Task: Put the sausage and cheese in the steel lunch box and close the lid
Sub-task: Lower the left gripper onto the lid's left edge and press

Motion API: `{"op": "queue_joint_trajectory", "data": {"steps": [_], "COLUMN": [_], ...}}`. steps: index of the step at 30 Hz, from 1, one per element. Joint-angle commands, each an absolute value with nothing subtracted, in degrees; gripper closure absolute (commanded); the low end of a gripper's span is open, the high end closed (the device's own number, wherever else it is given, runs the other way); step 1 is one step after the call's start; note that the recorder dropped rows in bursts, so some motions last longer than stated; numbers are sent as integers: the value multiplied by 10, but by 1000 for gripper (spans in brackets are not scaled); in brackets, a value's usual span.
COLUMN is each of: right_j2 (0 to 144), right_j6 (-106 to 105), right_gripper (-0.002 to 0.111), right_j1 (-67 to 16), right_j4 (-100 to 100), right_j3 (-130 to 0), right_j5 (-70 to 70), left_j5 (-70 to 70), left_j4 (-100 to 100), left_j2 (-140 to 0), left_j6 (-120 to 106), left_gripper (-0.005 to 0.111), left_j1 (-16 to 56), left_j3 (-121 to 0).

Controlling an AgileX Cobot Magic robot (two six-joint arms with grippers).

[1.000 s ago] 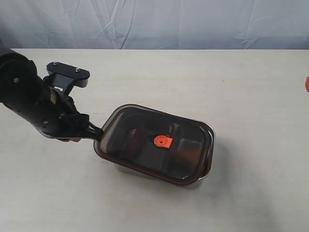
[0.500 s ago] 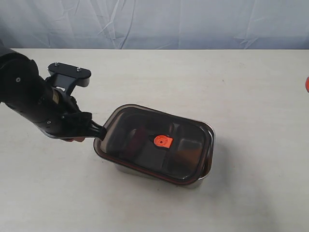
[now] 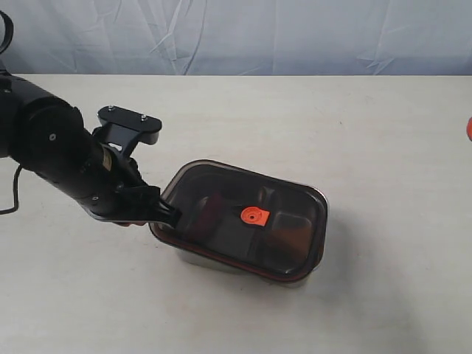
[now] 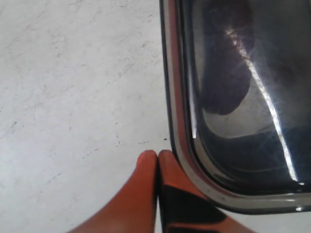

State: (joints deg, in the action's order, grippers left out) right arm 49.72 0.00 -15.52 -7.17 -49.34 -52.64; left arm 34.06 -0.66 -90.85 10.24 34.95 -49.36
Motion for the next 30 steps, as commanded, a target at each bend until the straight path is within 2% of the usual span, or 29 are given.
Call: {"op": "queue_joint_trajectory", "data": {"steps": [1,17,20,26,30], "right_j2": [494,494,495,495,495], "right_j6": [0,0,0,0,0], "right_gripper": [65,65,74,109,109], "right_j1": [-155,-155,-155,-155,-155], "right_j4": [-67,-85,-95,-95,-95], "right_j3": [-493,-493,-493,-493,-493], "right_j5": [-521,-528,-531,-531,-531], "left_j5": [332,345,345,345,345], "left_j4": [-19,-39,-55,-86,-85], "left_j2": [-908,-908,-908,-908,-908], "left_j6": [102,100,87,60,57], "left_gripper": [107,107,107,107,107], "left_j1": [356,356,356,356,356], "left_j3": [-496,-496,-496,-496,-496]}}
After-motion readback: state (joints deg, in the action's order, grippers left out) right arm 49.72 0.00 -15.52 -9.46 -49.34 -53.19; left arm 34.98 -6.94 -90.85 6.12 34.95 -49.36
